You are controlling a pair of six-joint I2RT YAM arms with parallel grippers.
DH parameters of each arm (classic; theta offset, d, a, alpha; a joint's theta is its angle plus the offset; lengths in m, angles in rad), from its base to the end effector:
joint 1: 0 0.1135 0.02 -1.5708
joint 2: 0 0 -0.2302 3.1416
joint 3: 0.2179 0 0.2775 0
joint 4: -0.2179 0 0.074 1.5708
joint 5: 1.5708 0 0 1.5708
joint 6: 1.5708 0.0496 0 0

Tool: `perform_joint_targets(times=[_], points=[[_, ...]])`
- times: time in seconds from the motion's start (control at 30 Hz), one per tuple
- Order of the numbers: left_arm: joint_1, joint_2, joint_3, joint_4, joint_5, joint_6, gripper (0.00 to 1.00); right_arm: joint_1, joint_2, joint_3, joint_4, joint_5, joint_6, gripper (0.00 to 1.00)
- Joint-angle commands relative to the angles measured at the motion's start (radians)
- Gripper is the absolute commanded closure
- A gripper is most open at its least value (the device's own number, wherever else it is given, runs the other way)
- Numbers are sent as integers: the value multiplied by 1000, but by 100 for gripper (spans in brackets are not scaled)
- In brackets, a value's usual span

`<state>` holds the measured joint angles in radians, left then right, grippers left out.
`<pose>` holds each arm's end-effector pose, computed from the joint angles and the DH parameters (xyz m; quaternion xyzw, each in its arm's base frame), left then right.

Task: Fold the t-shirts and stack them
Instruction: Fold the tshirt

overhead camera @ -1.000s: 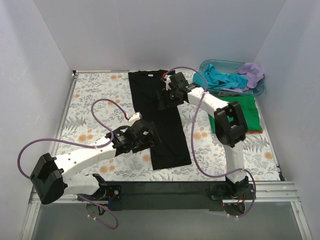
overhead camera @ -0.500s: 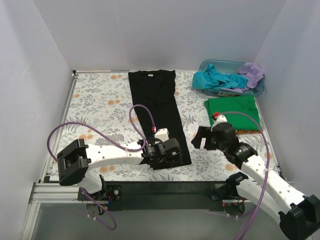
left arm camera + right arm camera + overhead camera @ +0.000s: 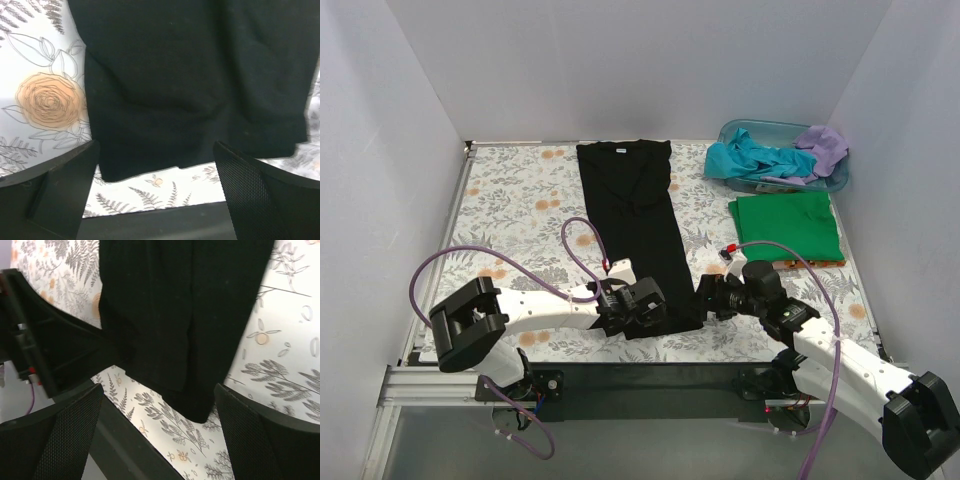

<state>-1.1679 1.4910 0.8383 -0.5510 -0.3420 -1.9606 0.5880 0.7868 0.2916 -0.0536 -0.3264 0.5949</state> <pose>0.1316 -0.2664 0.1134 -0.4027 0.8818 -0.1788 0.1685 0.1805 0.1395 0.1374 -0.0765 0.8609 0.3867 0.3216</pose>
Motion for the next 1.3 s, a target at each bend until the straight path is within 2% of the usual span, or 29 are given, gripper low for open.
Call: perform_joint_targets(times=[0.0, 0.17, 0.37, 0.5, 0.67, 0.73, 0.77, 0.87, 0.93, 0.97, 1.0, 1.1, 1.17, 1.27], points=[[4, 20, -39, 65, 35, -23, 2, 27, 48, -41, 167, -72, 29, 2], [4, 23, -123, 42, 78, -69, 2, 119, 98, -89, 209, -42, 60, 2], [1, -98, -235, -189, 104, -207, 2, 197, 63, -170, 183, -25, 134, 2], [-1, -176, -274, -259, 138, -225, 2, 289, 37, -172, 135, 22, 170, 2], [-21, -251, -237, -315, 137, -210, 2, 337, -21, -132, 68, 41, 190, 2], [-36, -271, -174, -339, 118, -193, 2, 343, -60, -95, 55, 44, 183, 2], [-45, -273, -144, -343, 98, -179, 2, 343, -73, -74, -6, 52, 178, 2], [-93, -232, -33, -314, 54, -111, 2, 343, -141, 3, -131, 151, 174, 2], [-110, -155, 43, -294, 25, -49, 2, 343, -194, 52, -205, 277, 177, 2], [-111, -123, 65, -256, 20, -26, 2, 343, -210, 66, -298, 321, 183, 2], [-114, -95, 88, -230, 21, 20, 2, 343, -233, 84, -349, 469, 206, 2], [-118, 15, 149, -83, 52, 106, 2, 342, -244, 132, -532, 704, 255, 2], [-116, 76, 207, -24, 70, 166, 2, 340, -242, 152, -600, 766, 275, 2], [-116, 190, 301, -15, 41, 206, 2, 340, -233, 152, -611, 817, 287, 2]])
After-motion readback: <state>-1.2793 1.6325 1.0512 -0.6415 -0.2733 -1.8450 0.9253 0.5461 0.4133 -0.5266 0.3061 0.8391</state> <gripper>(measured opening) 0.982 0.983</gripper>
